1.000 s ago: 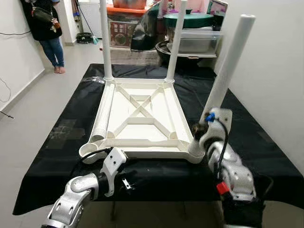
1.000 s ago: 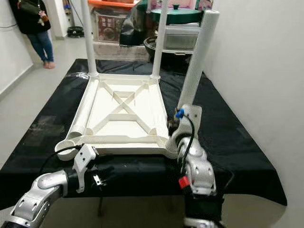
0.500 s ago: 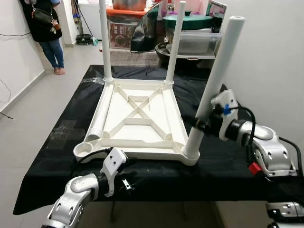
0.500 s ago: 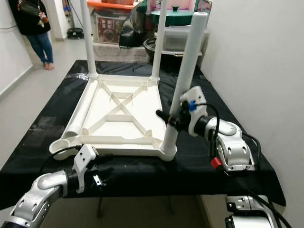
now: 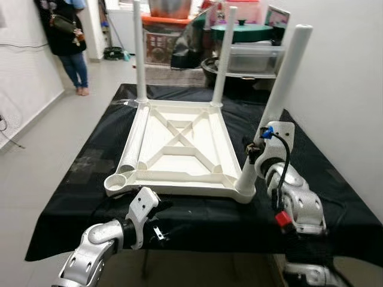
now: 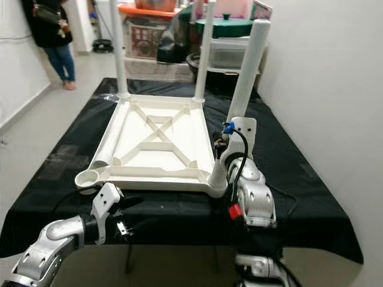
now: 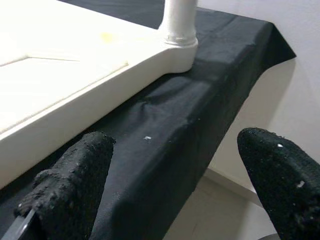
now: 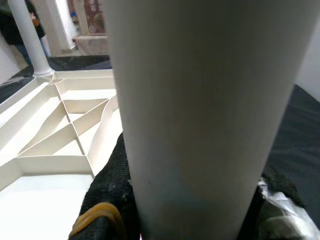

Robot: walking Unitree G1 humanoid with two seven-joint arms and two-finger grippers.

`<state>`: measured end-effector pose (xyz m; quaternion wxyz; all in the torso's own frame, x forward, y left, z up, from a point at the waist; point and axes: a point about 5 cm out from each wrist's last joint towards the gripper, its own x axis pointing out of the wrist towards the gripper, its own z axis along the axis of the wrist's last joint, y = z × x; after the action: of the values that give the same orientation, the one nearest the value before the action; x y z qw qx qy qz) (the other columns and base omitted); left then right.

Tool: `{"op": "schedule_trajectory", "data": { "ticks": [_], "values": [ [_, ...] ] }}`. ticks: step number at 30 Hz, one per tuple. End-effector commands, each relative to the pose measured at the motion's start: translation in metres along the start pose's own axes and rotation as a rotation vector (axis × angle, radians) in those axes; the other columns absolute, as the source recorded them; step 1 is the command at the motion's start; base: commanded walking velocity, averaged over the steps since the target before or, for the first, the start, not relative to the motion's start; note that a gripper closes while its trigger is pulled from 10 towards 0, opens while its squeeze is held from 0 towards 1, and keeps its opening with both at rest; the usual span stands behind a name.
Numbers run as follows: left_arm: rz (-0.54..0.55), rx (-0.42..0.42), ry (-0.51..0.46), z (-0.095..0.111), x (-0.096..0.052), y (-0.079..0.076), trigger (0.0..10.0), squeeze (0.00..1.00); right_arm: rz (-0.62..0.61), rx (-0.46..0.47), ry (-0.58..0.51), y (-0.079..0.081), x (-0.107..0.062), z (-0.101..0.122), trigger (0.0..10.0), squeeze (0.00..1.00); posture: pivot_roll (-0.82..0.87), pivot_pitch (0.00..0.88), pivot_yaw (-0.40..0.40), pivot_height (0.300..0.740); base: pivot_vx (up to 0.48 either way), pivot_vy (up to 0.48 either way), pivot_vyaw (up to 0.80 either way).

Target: Building children table

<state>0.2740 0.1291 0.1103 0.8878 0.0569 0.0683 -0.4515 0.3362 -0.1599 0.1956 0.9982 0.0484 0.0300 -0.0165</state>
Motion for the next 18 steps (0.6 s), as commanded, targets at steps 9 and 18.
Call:
{"op": "schedule_trajectory", "data": {
  "ticks": [9,18],
  "values": [
    [-0.006,-0.002,0.014,-0.002,0.001,-0.001,10.0,0.00,0.171,0.011,-0.049,0.002,0.008,0.020,10.0,0.51,0.04,0.000,-0.099,0.740,0.000,0.000,0.00],
    [0.001,-0.001,0.011,-0.002,0.001,0.000,10.0,0.00,0.683,-0.178,-0.062,-0.030,0.009,0.049,0.0,0.00,0.05,0.000,-0.106,0.740,0.000,0.000,0.00]
  ]
}}
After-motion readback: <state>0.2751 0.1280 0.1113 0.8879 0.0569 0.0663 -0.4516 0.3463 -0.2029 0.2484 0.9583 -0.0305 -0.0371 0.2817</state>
